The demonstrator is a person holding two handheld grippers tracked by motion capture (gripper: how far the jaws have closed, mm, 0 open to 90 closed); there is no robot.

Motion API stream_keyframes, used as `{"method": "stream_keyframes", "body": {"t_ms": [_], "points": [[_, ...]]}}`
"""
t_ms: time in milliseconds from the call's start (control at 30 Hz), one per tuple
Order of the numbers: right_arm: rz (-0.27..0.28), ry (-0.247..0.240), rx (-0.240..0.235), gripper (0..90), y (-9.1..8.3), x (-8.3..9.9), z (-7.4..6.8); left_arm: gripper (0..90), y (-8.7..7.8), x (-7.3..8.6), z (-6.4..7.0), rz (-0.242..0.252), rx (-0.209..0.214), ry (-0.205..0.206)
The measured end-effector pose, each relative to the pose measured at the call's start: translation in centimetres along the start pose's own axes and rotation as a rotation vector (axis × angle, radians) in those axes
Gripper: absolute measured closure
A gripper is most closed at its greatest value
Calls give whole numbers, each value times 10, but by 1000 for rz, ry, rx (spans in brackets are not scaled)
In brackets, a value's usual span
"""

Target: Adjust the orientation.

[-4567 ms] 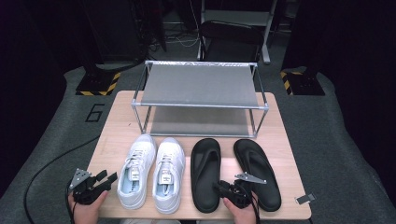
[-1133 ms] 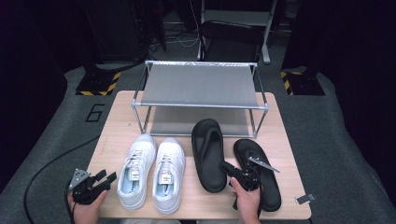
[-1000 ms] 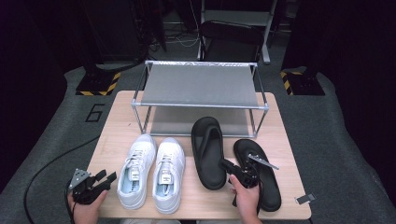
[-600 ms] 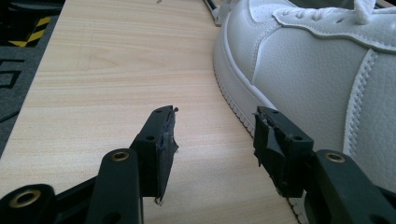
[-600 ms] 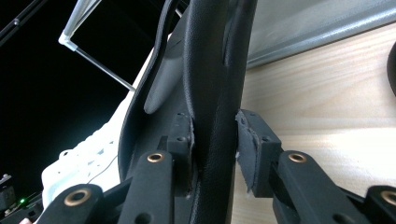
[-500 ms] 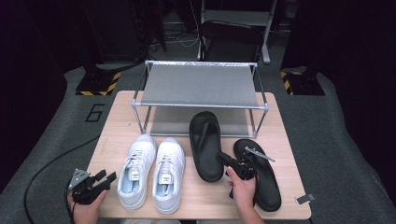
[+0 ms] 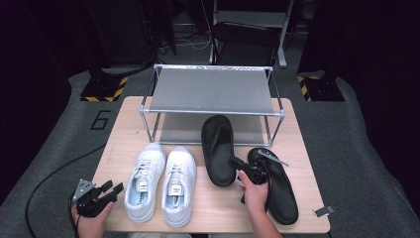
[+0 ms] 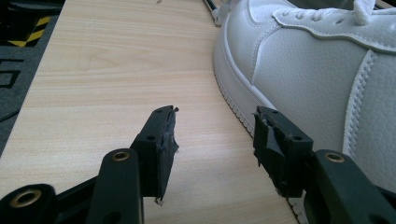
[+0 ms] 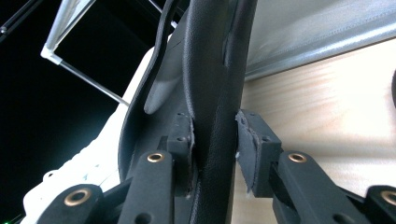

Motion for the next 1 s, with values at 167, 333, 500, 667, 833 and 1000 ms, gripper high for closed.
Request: {"method": "stream_keyframes", "body": {"t_ms": [167, 333, 500, 667, 833, 1000], "points": [[7, 12, 6, 678, 15, -5, 2, 484, 0, 0, 0, 0, 2, 0], [11, 17, 14, 678, 35, -11, 5, 485, 0, 0, 0, 4, 3, -8], [12, 18, 29, 678, 54, -20, 8, 485, -1, 1, -1, 3, 4, -11], [20, -3, 44, 678, 69, -30, 10, 486, -1, 1, -3, 3, 0, -22], [28, 31, 33, 679, 90, -44, 7, 486, -2, 2, -3, 7, -9, -21], [19, 16, 66, 679, 104, -51, 8, 487, -2, 3, -3, 8, -17, -20]]}}
Point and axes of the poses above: each handheld gripper's, and its own axes: y roughly forward along the jaws, x roughly out of its underside, z roughly to its right, the point moved 5 cm from there along y, roughly forward along the jaws, and after that the axes turned 9 degrees about y, right-handed, at the moved point
